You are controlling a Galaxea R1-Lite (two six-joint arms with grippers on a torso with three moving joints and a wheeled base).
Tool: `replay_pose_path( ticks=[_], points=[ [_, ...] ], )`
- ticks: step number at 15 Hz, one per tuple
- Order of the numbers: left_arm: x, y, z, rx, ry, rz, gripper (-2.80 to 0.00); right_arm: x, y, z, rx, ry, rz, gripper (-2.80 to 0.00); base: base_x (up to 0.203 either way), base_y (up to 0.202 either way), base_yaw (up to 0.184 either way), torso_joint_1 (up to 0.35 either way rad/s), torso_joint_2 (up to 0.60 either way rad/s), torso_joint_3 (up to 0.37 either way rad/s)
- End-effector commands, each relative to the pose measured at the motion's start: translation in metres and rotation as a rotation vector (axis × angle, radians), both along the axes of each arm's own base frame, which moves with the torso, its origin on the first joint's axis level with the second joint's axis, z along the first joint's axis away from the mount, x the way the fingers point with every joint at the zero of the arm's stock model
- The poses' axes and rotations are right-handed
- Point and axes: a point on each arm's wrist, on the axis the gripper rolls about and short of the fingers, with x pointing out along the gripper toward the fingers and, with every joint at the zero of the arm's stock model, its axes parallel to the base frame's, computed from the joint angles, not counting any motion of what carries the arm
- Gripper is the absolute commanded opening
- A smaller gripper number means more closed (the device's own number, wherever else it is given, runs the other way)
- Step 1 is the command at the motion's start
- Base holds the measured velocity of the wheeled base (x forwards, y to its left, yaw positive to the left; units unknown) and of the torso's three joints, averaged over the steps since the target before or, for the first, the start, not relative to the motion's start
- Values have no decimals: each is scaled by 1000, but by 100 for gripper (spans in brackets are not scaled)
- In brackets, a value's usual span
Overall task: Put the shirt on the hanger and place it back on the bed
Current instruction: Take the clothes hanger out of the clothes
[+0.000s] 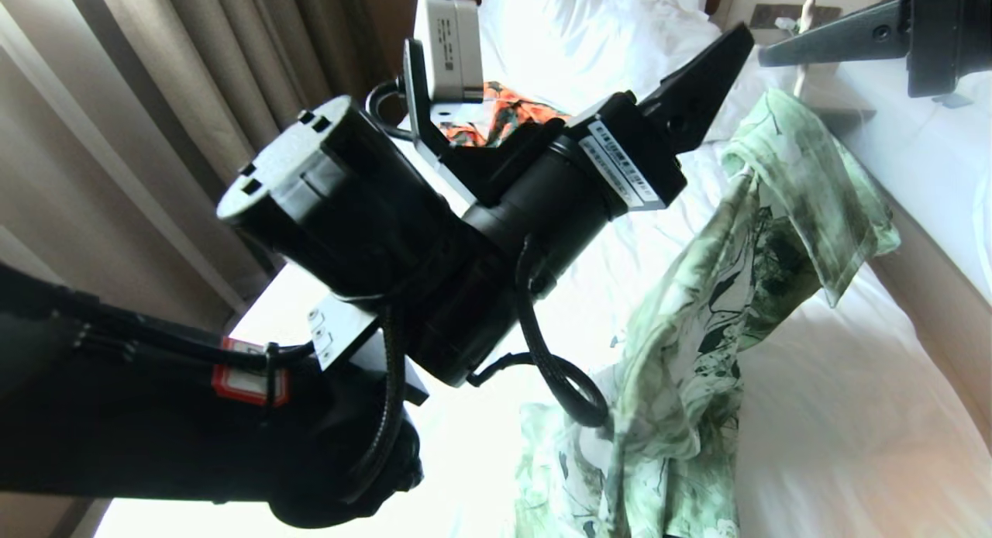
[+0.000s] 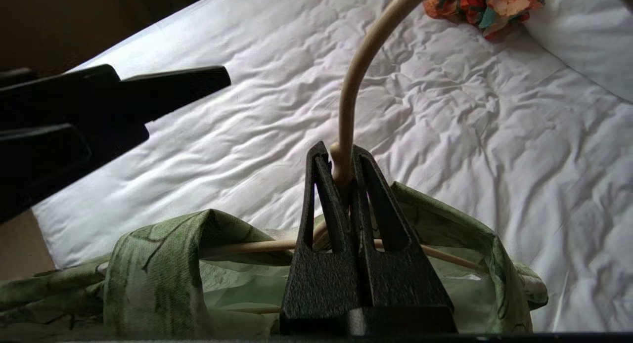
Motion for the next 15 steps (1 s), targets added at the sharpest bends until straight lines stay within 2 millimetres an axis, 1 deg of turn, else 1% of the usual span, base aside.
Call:
replay_pose_path(
  ticks=[1,4,6,7,8,12,15],
  points=[
    [8,19,17,-22,-14,49,0,3,-6,0,-4,0,-29,-280,0,0,0,0,0,0],
    [21,47,38,23,22,129,0,4,-13,1,-10,-10,-58,-280,0,0,0,0,0,0],
    [33,65,49,56,67,185,0,8,-19,1,-10,-10,-88,-280,0,0,0,0,0,0],
    [40,70,53,51,97,195,-69,9,-21,1,-8,-13,-97,-280,0,0,0,0,0,0],
    [44,70,52,46,113,197,-280,10,-21,1,-5,-15,-101,-280,0,0,0,0,0,0],
    [42,73,52,56,110,177,-280,16,-25,-3,-1,3,-123,-280,0,0,0,0,0,0],
    [44,74,52,60,107,176,-280,19,-32,-5,-8,12,-161,-280,0,0,0,0,0,0]
  ],
)
